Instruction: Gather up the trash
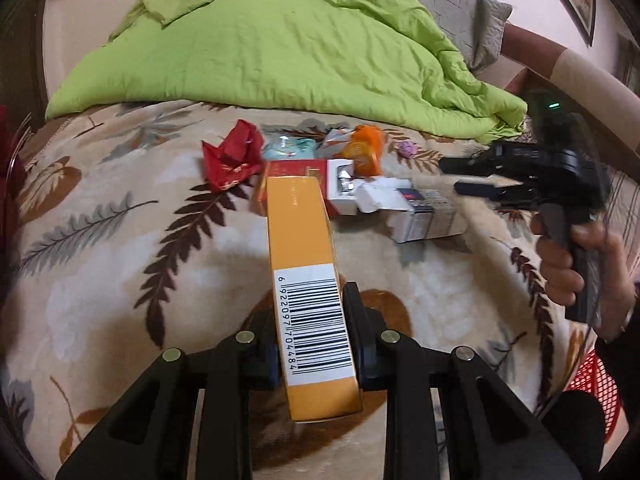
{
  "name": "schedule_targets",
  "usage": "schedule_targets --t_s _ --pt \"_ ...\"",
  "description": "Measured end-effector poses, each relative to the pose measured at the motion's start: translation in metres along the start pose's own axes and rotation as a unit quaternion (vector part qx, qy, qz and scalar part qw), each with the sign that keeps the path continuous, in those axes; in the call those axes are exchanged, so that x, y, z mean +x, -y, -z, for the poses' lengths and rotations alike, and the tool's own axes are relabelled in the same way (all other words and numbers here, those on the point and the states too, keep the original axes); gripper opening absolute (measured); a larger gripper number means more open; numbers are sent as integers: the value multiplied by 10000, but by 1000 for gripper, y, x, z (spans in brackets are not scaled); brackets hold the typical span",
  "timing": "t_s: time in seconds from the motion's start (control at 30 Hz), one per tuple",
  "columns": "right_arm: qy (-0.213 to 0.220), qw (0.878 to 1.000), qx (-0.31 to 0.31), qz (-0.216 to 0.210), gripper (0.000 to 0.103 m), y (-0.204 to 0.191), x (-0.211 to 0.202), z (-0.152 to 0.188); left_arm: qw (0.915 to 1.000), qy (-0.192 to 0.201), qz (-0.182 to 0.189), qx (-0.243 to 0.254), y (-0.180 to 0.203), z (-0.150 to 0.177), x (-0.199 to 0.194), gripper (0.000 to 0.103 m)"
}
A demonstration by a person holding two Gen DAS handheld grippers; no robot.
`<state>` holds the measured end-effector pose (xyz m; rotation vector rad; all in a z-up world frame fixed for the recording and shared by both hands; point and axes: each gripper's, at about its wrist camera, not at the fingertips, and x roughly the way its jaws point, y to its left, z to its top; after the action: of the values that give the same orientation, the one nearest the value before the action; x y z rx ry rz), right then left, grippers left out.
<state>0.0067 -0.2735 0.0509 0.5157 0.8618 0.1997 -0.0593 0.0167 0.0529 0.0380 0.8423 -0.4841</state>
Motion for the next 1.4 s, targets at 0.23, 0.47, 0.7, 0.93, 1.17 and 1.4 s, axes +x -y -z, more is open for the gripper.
schedule_targets --t_s 0.23,0.47,0.7,0.93,1.17,1.4 --pt "-693 9920 685 -800 61 29 37 24 9999 -46 27 -113 -10 0 5 25" --pt "-1277 9865 -437 -924 62 -37 0 94 9994 20 139 -306 -18 -5 4 25" --pt "-878 9709 -2228 67 64 -83 -28 94 9988 83 136 -453 -26 -5 -1 25" --pt "-1355 9591 -2481 -134 68 -90 28 60 9988 107 78 -478 -30 -5 -2 25" --pt "-2020 9263 -3161 345 64 -98 59 89 9991 91 121 -404 -27 -5 -1 25" --pt "-1007 9643 -2243 987 35 -92 21 111 9995 112 89 -270 -15 -1 -4 25"
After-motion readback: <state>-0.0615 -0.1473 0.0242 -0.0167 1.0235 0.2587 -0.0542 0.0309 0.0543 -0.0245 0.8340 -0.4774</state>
